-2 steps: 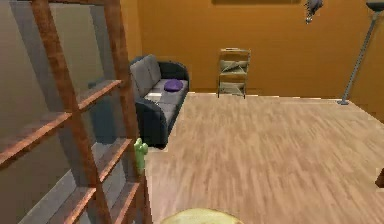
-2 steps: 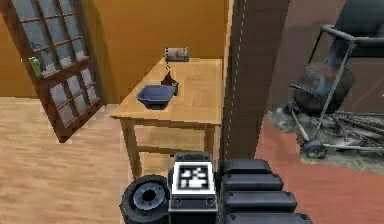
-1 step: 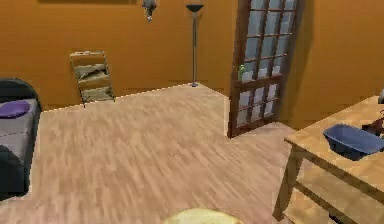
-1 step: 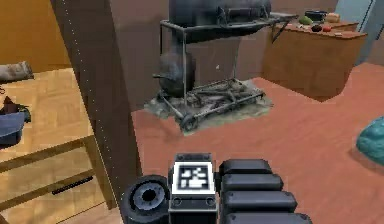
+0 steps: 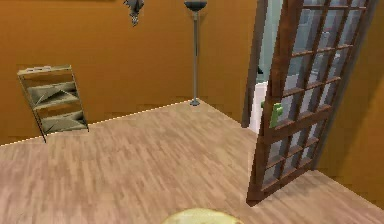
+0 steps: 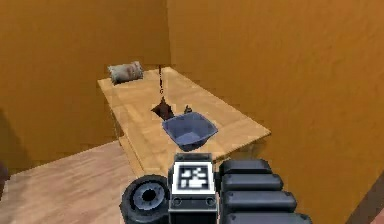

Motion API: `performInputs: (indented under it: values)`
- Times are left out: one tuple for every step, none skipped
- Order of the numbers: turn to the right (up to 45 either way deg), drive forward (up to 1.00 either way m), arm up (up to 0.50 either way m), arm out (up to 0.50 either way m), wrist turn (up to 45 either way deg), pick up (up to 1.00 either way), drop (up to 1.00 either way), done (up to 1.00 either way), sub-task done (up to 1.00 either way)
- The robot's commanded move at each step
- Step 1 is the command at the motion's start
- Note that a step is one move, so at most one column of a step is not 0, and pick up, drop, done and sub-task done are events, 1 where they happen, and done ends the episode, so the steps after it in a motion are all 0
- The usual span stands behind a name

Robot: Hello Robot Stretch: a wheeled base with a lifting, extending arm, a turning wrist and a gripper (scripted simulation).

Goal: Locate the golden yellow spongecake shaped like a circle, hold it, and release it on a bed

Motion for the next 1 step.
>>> performInputs:
  values:
    - [3.0,0.0,0.0,0.0,0.0,0.0,0.0,0.0,0.0]
